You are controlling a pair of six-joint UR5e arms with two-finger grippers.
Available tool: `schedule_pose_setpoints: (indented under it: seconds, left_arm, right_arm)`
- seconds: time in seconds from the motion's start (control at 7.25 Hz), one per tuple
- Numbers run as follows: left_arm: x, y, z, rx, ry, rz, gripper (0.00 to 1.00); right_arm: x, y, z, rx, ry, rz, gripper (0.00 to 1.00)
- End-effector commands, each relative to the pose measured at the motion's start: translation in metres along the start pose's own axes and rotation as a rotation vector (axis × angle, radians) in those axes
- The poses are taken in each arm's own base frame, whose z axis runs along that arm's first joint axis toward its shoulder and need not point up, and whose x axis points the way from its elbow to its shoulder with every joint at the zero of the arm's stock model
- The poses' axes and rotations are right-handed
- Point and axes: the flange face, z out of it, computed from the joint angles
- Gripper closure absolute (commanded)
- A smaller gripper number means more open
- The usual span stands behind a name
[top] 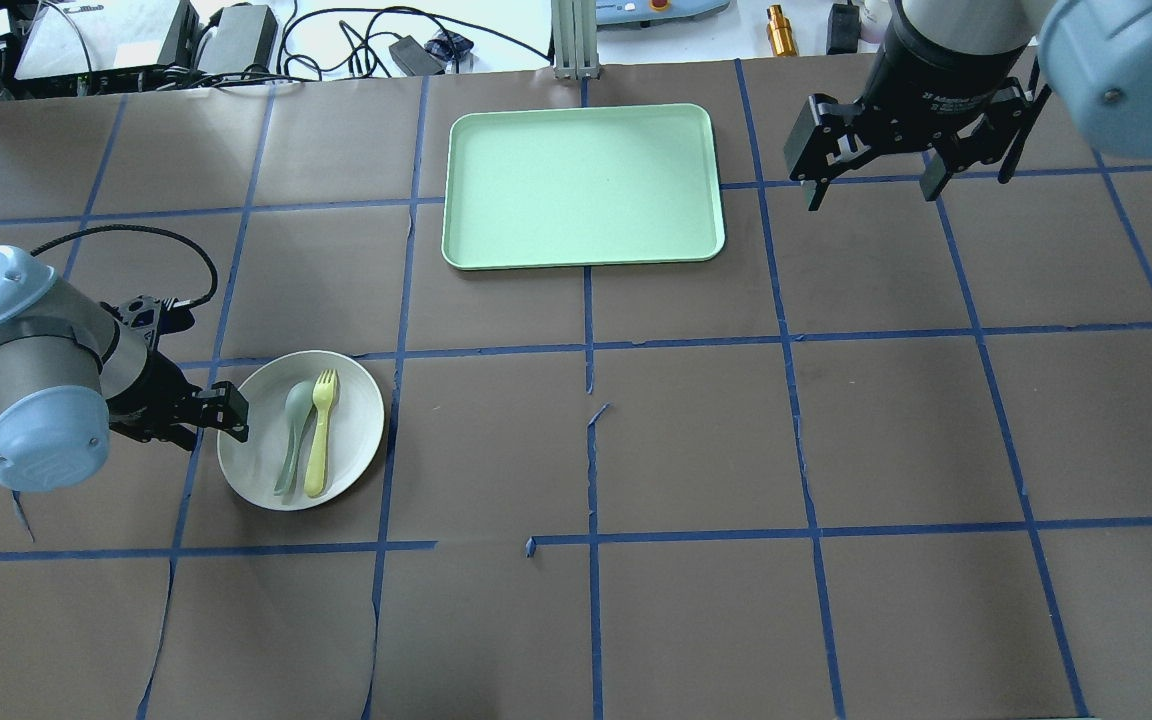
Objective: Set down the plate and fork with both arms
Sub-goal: 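Lower the left gripper to the white plate's rim and grasp it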
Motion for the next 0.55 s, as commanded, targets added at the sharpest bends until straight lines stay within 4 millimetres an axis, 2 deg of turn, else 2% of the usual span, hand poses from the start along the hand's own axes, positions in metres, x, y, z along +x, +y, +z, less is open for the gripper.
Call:
schedule_pose_setpoints:
  seconds: [0.0,0.14,0.28,0.41]
  left_arm:
    - [-0.0008,-0.0028,0.0098,-0.018,0.013,0.0,0.67]
    - [-0.0015,-0.0048,0.0084,-0.004,0.007,-0.003,0.86]
    - [-0.0018,-0.006,0.0087,0.0,0.008,-0.004,1.0]
    - [-0.002,-0.0069,0.0061,0.005,0.005,-0.001,1.0]
  right_arm:
    - [0.0,0.0,0.0,0.0,0.0,0.0,0.0]
    - [0.0,0.0,0.0,0.0,0.0,0.0,0.0]
    - [0.0,0.0,0.0,0.0,0.0,0.0,0.0]
    - [0.0,0.0,0.0,0.0,0.0,0.0,0.0]
